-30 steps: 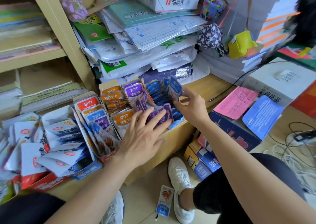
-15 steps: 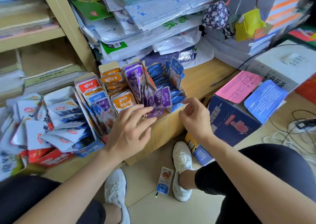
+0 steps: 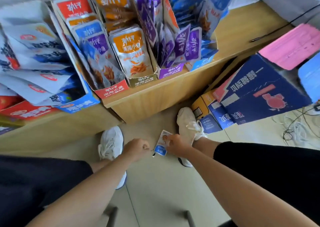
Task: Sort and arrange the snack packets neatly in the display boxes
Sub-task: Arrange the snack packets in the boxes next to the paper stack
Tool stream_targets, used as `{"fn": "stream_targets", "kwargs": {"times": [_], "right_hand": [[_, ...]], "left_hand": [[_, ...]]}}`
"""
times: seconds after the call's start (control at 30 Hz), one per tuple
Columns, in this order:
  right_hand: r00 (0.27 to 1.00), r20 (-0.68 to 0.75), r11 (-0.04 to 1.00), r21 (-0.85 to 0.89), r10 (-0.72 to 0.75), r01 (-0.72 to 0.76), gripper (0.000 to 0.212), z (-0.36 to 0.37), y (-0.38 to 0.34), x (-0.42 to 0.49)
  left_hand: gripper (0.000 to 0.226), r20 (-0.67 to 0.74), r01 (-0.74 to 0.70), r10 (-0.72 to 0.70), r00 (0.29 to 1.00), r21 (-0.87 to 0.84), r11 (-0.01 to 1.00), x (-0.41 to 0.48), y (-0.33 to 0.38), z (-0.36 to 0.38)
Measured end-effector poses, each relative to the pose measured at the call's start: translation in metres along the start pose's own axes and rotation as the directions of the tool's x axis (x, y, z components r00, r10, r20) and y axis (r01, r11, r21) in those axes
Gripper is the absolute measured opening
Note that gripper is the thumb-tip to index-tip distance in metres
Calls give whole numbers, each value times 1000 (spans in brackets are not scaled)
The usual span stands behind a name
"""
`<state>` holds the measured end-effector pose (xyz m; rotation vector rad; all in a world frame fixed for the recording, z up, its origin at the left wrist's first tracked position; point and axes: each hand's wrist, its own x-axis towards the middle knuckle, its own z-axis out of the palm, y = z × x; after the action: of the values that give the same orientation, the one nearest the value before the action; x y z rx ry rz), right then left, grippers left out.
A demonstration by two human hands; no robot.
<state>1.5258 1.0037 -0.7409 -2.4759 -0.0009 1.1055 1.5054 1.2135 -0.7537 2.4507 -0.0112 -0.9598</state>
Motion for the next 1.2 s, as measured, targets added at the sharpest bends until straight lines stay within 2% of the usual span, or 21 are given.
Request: {"fn": "stream_targets", "kwargs": {"times": [0.1, 0.2, 0.27, 0.3, 0.37, 0.43, 0.53, 0.6, 0.63, 0.67, 0.73, 0.8, 0.83, 0.87, 0.9, 0.93, 0.97, 1.07, 1.1, 1.2], "right_hand": [[998, 41, 997, 55, 49, -51, 33, 36, 10, 41], [996, -37, 994, 71, 83, -80, 41, 61, 12, 72], [994, -41, 995, -2, 99, -99, 76, 79, 12, 86], [993, -47, 988, -107, 104, -109, 91, 89, 13, 90], [990, -118, 949, -297, 77, -109, 105, 106, 16, 94], [987, -157, 939, -334, 28, -80, 106, 115, 21, 94], [977, -183, 949, -311, -110, 49, 96, 115, 31, 94], [964, -194, 943, -313, -183, 116, 89, 108, 36, 95], [962, -185, 948, -284, -202, 144, 85, 105, 37, 96], [961, -186, 957, -245, -206, 158, 81, 98, 35, 94], [965, -181, 976, -142, -190, 166, 79, 87, 35, 91], [966, -184, 983, -37, -183, 179, 83, 72, 32, 85], [966, -180, 982, 9, -183, 187, 84, 64, 29, 81], [972, -161, 981, 66, -170, 182, 84, 53, 23, 73], [978, -135, 977, 118, -161, 177, 81, 43, 19, 68], [980, -113, 973, 145, -164, 180, 77, 32, 13, 61], [982, -92, 969, 166, -167, 181, 73, 23, 8, 55], [971, -107, 951, 203, -215, 233, 67, -7, -10, 29], [965, -131, 939, 230, -229, 254, 66, -18, -18, 16], [935, -203, 888, 308, -290, 342, 70, -51, -41, -30]], "left_hand": [[12, 98, 74, -66, 993, -80, 994, 1, -19, 25], [10, 159, 120, -101, 982, -108, 987, -7, -41, 35], [17, 143, 157, -138, 980, -130, 979, -12, -54, 32], [17, 123, 177, -160, 979, -148, 973, -15, -59, 30], [12, 88, 186, -173, 981, -166, 968, -14, -66, 23], [12, 53, 182, -175, 983, -197, 963, -13, -71, 18], [14, 16, 139, -139, 990, -245, 960, -21, -67, 11], [15, -124, -19, -8, 992, -212, 977, -31, -50, 0], [18, -258, -150, 108, 960, -150, 977, -37, -36, -10], [21, -390, -285, 245, 887, -48, 957, -44, -17, -23], [26, -586, -453, 474, 658, 194, 870, -59, 24, -53], [30, -697, -466, 553, 456, 343, 816, -80, 63, -90], [34, -730, -440, 569, 378, 399, 804, -89, 76, -107], [37, -747, -403, 581, 323, 446, 799, -98, 84, -122], [42, -749, -361, 592, 297, 485, 796, -104, 88, -134], [49, -742, -308, 596, 307, 515, 800, -108, 89, -144], [58, -735, -237, 582, 347, 532, 813, -112, 88, -154], [84, -709, -17, 489, 507, 559, 829, -117, 84, -172], [86, -697, 5, 484, 530, 573, 820, -119, 83, -175], [82, -683, 1, 503, 529, 593, 805, -122, 83, -179]]}}
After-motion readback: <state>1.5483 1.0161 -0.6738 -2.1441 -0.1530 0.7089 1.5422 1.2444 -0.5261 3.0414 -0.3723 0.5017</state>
